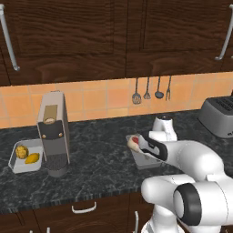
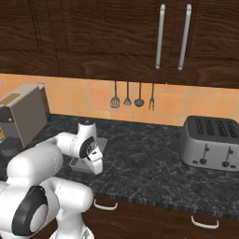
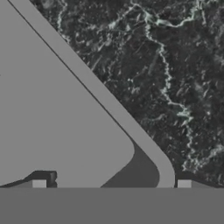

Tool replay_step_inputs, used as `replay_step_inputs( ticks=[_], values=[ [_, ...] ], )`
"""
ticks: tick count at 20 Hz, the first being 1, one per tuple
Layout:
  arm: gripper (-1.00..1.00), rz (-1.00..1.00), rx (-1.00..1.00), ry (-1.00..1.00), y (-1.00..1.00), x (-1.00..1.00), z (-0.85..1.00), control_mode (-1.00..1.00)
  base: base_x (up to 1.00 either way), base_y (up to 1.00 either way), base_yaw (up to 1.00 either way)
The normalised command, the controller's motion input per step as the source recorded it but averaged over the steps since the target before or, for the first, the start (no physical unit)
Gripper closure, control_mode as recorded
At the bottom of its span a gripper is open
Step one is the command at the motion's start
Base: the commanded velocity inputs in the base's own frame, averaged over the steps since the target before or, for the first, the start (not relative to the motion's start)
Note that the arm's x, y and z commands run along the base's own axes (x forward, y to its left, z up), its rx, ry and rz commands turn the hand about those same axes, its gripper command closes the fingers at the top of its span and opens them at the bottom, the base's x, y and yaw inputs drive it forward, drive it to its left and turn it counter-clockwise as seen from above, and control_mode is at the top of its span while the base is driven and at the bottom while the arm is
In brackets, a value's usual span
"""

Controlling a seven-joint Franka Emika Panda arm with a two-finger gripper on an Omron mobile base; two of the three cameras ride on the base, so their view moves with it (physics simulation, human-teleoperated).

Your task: Take the meat container that has the steak and place it on the second highest rack of the freezer. Then take the vegetable container that has the squash and lemon and place it on the highest rack of the freezer.

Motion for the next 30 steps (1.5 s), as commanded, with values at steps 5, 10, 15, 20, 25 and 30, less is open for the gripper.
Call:
replay_step_inputs(
  ticks=[5, 10, 15, 20, 25, 30],
  values=[
    [-1.00, -0.03, 0.00, 0.00, 0.00, 0.03, -0.23, -1.00, 0.00, 0.00, 0.00],
    [-1.00, 0.00, 0.00, 0.00, 0.00, 0.00, -0.23, -1.00, 0.00, 0.00, 0.00],
    [-1.00, 0.00, 0.00, -0.04, 0.00, -0.15, 0.00, -1.00, 0.00, 0.00, 0.00],
    [-1.00, 0.00, 0.00, -0.01, 0.00, -0.06, -0.08, -1.00, 0.00, 0.00, 0.00],
    [-1.00, 0.00, 0.00, -0.01, 0.00, -0.02, -0.26, -1.00, 0.00, 0.00, 0.00],
    [-1.00, 0.00, 0.00, -0.01, 0.00, 0.00, -0.08, -1.00, 0.00, 0.00, 0.00]
  ],
)
